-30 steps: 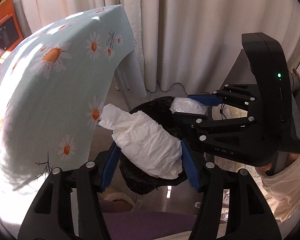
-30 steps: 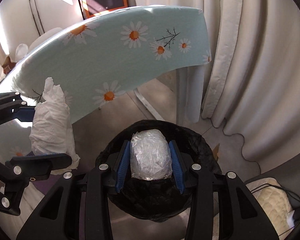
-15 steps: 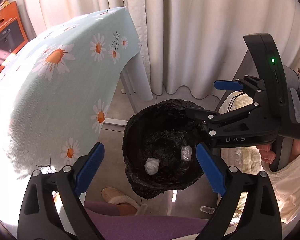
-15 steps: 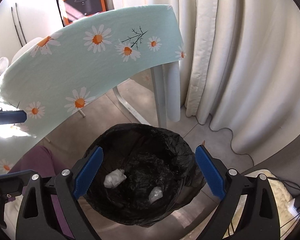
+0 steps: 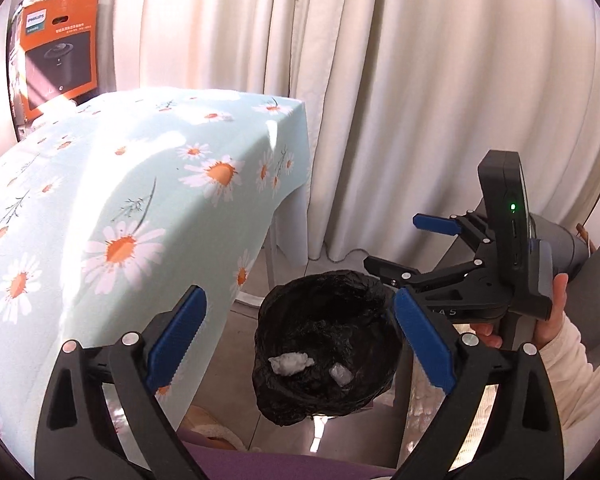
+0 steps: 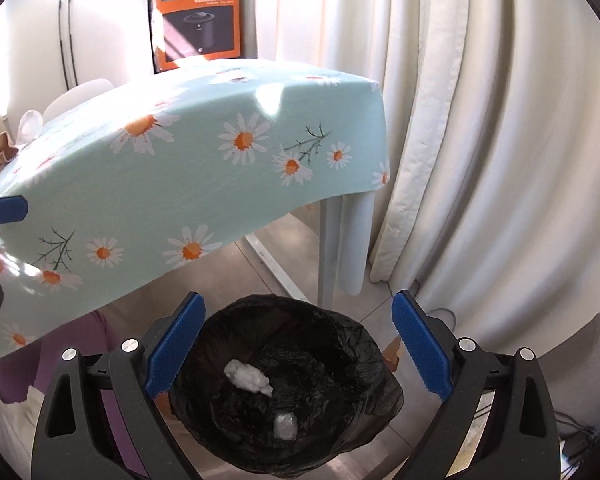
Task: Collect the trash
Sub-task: 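Withdraw both tools from the bin back toward the table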
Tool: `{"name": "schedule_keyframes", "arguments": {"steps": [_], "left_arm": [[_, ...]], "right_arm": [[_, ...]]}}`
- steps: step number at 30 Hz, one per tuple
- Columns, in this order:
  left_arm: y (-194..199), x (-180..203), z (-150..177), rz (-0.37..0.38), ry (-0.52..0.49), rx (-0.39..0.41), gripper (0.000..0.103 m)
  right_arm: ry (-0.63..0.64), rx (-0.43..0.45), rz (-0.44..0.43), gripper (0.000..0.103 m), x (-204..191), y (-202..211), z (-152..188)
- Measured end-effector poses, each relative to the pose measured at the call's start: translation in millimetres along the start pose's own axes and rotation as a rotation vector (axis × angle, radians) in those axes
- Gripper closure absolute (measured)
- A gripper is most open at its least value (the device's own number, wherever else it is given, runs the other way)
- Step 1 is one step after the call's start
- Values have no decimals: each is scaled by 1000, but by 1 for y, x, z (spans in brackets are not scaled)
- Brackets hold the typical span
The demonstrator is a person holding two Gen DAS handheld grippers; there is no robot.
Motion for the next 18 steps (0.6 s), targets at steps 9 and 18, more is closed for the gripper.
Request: {"name": "schedule_keyframes", "arguments": {"steps": [9,18], "left_arm": [[92,-45,6,-171,79,184,10],[153,-95,39,-215,191,214,6]], "right_arm": [[143,159,-90,10,-58,46,-43],[308,178,-255,10,-138,62,-68]]}}
Point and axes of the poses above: each gripper's, at about its wrist camera, not at the fingertips, and y roughly against the way its jaws point, x to its right, z to its underside, the point moved 3 cm from there along -y, roughly the way its jaws point, and after that the axes turned 11 degrees about -x, right-handed, at the moved point
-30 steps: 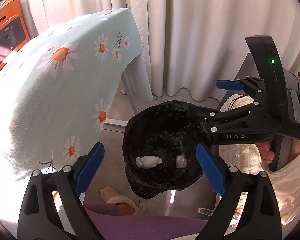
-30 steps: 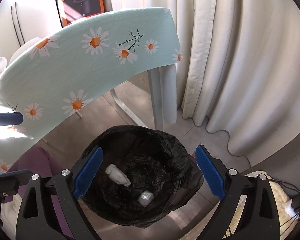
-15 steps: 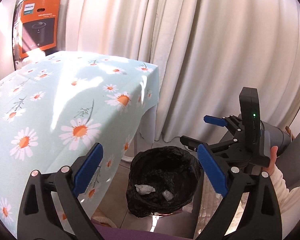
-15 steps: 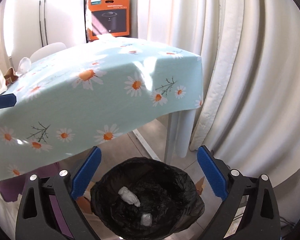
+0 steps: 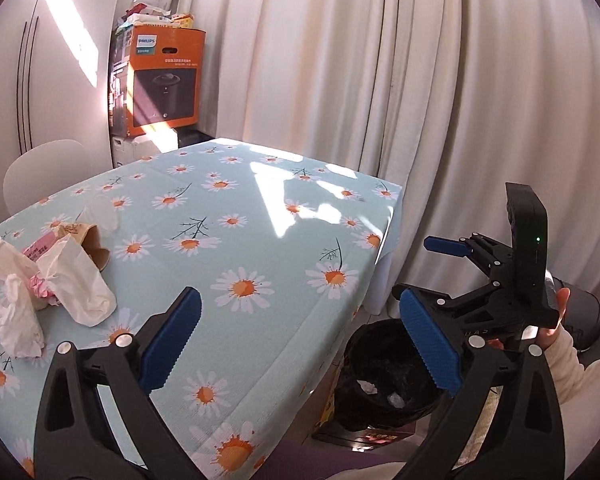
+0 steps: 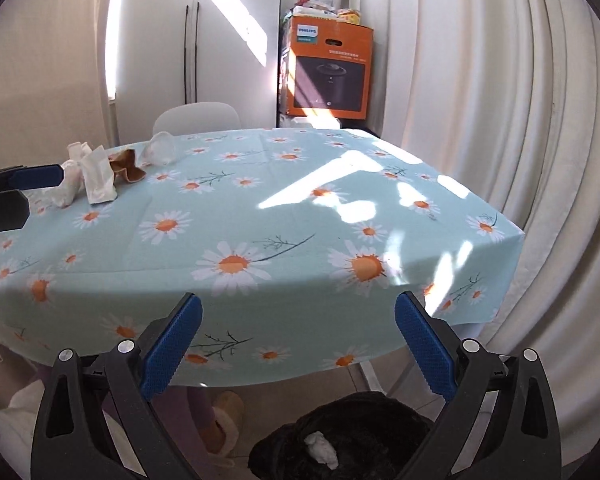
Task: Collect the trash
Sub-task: 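Withdraw both tools from the bin back toward the table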
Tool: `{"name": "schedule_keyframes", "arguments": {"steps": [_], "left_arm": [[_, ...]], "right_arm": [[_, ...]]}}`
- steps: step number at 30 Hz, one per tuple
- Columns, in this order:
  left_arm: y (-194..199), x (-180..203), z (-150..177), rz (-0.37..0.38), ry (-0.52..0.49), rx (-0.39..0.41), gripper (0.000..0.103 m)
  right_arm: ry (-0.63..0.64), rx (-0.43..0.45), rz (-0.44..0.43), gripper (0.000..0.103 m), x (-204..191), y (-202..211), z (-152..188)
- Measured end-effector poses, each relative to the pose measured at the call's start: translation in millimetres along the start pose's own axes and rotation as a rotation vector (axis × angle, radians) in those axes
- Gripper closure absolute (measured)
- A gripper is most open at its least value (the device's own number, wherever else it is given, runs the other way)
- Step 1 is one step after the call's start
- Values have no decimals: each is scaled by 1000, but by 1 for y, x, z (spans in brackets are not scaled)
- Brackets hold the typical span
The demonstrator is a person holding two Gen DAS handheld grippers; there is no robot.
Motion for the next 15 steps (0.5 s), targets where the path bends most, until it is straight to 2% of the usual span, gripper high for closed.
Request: {"name": "schedule_keyframes", "arguments": {"steps": [4,9,15], "left_arm": [[18,-42,9,-84,99,7,6],[43,-86,23,-239,188,20,6],[73,-129,41,-329,264,19,6]], "right_arm": [[52,14,-51,10,-35,-6,-18],[129,-8,-87,10,-79,-20,-39],[142,-63,-194,10,-117,-42,-62]]}}
Point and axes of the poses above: each gripper's, at about its wrist camera, not at the fingertips, and y roughly against the way its jaws point, x to its right, z to its underside, the point moved 3 cm from there along -y, roughly the way its jaws point, and after that the axes turned 11 degrees about -x, right-handed, at the moved point
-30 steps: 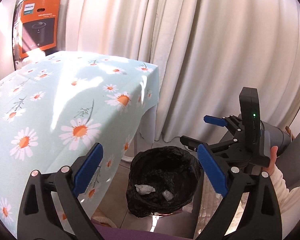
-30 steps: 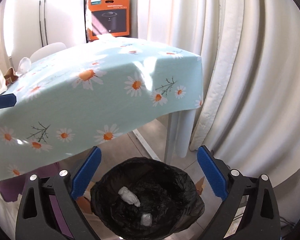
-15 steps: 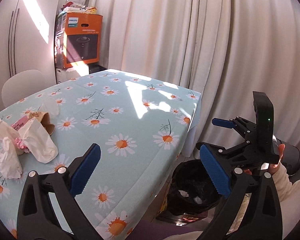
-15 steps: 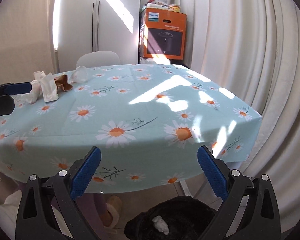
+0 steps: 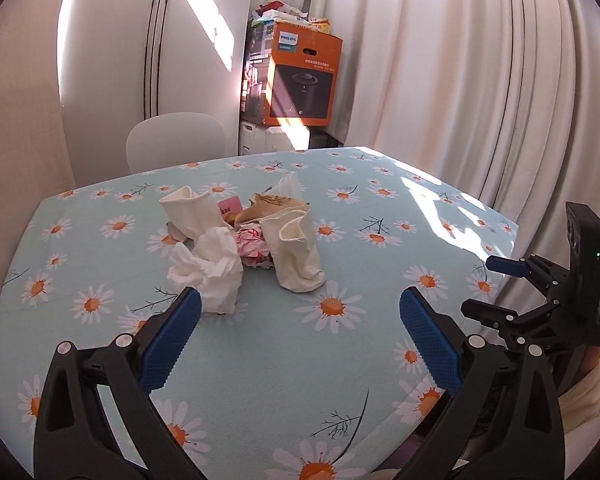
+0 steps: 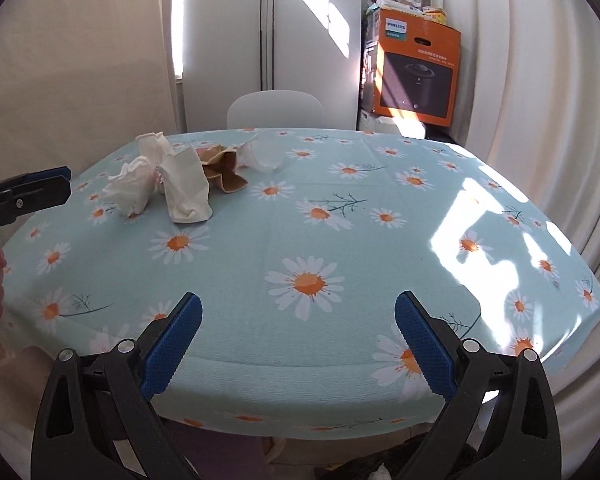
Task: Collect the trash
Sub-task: 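Withdraw both tools from the bin back toward the table, then grasp the cream paper cup with the right tool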
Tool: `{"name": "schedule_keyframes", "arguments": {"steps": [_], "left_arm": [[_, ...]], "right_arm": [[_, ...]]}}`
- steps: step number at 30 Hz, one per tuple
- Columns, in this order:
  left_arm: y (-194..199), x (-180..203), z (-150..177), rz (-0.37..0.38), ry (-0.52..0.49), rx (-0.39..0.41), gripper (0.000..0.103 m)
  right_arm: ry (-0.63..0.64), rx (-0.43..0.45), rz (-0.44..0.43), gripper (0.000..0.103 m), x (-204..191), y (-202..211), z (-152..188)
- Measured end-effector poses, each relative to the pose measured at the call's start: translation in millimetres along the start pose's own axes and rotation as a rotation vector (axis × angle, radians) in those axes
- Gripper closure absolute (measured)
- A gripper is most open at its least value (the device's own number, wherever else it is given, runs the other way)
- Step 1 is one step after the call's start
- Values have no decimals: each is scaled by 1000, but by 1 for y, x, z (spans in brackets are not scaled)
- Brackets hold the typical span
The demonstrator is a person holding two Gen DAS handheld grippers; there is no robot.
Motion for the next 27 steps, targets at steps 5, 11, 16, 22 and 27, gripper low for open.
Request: {"name": "schedule_keyframes", "arguments": {"steps": [5,11,16,22,27], "left_arm": [[1,-32,6,-69,39,-32,6],[-11,-61,15,-108,88,-97,6],[-19,-74,19,-124,113,-140,6],[-28,-80,16,-110,106,-177,6],[-31,-83,11,-125,94,-194,6]], "right_arm": [[4,-18,-77,10,-24,-19,-26],[71,-31,-112,10,-65,-47,-58],[131,-50,-119,10,-94,-68,-81],[129,-105,-108,10,-108,-92,-104],[89,-124,-128,11,-111,-108,-119]]}}
Point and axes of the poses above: each gripper's, at about its wrist camera, not at the fingertips, and y roughly against the way its jaws point, x to its right, z to its underside, the point moved 3 cm from there along -y, roughly the way its jaws point, and after that the axes turned 11 degrees about -x, right-handed, at the moved point
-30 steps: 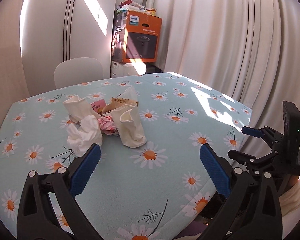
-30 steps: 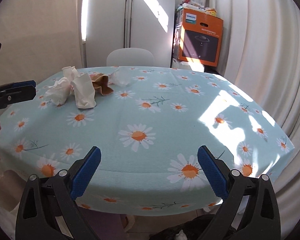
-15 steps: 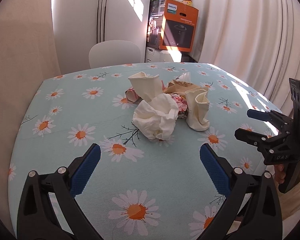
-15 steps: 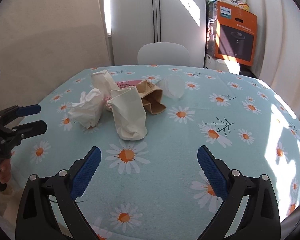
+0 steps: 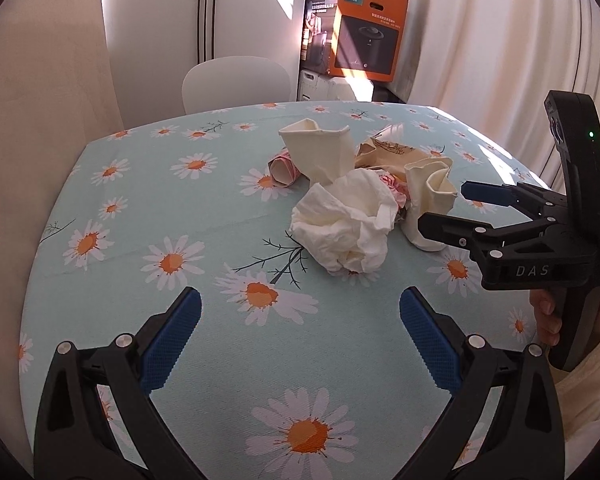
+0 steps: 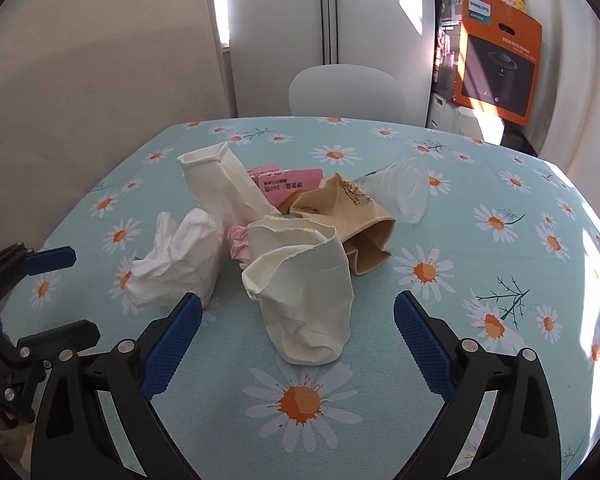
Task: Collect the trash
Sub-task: 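Grasp the cream paper cup with the right tool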
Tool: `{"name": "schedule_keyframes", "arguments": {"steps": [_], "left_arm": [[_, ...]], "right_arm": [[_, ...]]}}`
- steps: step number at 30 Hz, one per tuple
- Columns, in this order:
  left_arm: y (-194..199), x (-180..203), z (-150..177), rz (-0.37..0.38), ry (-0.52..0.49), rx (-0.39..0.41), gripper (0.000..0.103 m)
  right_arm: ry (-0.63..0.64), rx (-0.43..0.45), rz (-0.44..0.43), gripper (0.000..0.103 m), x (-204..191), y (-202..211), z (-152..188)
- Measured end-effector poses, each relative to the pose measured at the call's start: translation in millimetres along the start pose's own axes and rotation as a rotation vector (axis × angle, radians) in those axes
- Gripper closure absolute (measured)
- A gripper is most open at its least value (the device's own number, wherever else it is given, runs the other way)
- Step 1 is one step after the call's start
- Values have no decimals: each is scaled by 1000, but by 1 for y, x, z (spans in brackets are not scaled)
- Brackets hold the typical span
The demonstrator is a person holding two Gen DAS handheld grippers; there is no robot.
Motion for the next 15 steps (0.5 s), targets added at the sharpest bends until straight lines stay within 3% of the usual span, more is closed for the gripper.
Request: {"name": "schedule_keyframes", "arguments": {"steps": [1,2,4,15], "left_arm": [[0,0,-1,-1,-6,-1,6],[-1,1,-1,-1,-12,-4,6],[-2,2,-2,1,-14,-8,6],[-15,6,-14,17,11,-32,6]], "right_arm": [[-3,1,0,11,1,-2,-2],[-7,-6,2,22,2,-5,-4],[-15,-33,10,52,5,-12,-8],[-2,52,3,53,15,12,8]]}}
Point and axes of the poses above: each gripper's, at about its wrist camera, not at the fingertips, and y roughly against the way its jaws point, x to its right, z to its underside, the point moved 3 cm from there along -y, roughly the way its jaws point, and after that the axes turned 11 degrees about -x, right-handed, at the moved point
